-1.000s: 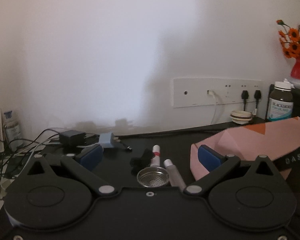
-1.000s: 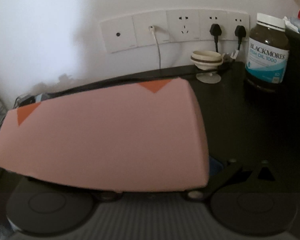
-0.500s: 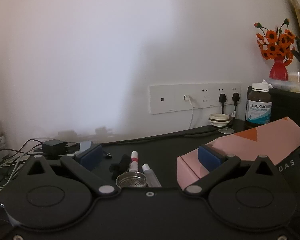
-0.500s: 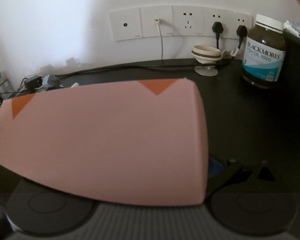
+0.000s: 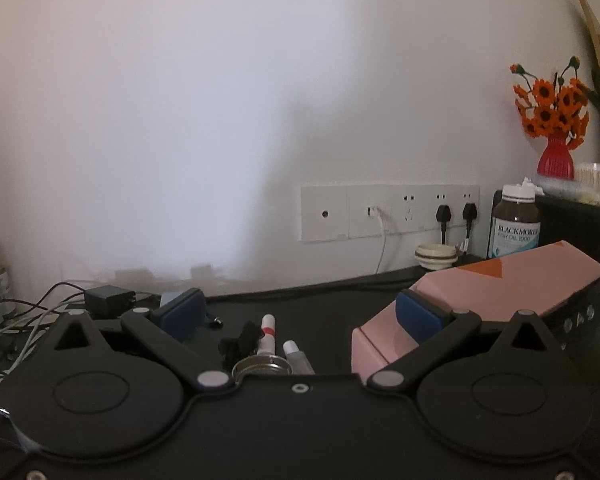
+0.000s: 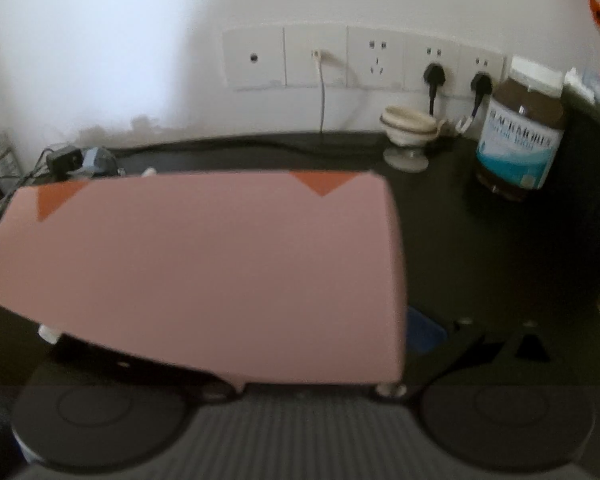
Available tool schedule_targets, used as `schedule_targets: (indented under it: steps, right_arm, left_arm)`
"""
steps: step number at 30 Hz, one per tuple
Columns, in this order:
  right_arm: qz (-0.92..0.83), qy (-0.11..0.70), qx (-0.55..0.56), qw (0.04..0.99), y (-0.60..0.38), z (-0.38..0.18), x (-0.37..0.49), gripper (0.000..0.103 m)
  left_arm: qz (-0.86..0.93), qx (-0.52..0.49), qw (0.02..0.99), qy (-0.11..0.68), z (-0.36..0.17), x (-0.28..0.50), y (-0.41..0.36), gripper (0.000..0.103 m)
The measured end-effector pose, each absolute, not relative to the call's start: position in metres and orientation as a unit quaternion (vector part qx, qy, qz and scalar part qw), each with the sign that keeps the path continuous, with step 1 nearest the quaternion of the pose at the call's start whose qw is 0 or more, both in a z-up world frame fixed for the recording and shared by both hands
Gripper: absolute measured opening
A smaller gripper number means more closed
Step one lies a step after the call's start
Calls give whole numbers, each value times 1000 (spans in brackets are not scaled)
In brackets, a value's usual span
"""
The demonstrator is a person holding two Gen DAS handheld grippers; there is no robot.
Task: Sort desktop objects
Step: 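Flip the pink box lid open with the right tool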
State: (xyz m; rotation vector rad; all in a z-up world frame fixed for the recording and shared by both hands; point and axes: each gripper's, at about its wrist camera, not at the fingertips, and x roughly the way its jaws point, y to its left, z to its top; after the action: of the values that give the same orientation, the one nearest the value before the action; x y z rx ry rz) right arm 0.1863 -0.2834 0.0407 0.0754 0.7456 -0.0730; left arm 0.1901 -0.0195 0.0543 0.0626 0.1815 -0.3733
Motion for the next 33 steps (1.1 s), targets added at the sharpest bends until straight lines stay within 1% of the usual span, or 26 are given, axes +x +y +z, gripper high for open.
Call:
schedule_targets:
  steps: [5,9,16,22,28,33]
  right_arm:
    - [-38,326,34,944,-288,67,184,102]
    - [-41,295,38,954,-292,86,187,102]
    - [-47,247,44,967,-295,104,203,102]
    - [-50,229,41,971,-291,100,221,102]
    - [-60,224,24,972,-284,94,246,102]
    - [-70,245,20,967,-282,82,268,102]
  left_arm:
    - [-186,34,978,85,56,187,-20,103]
    - [-190,41,976,97,54,189,-23,103]
    - [-203,105,966,122,40,190,-44,103]
    - [-214,180,951,134,23,186,-67,103]
    - [-219,161,950,152,22,193,-62,103]
    - [-214,162,951,154,20,195,-59,103]
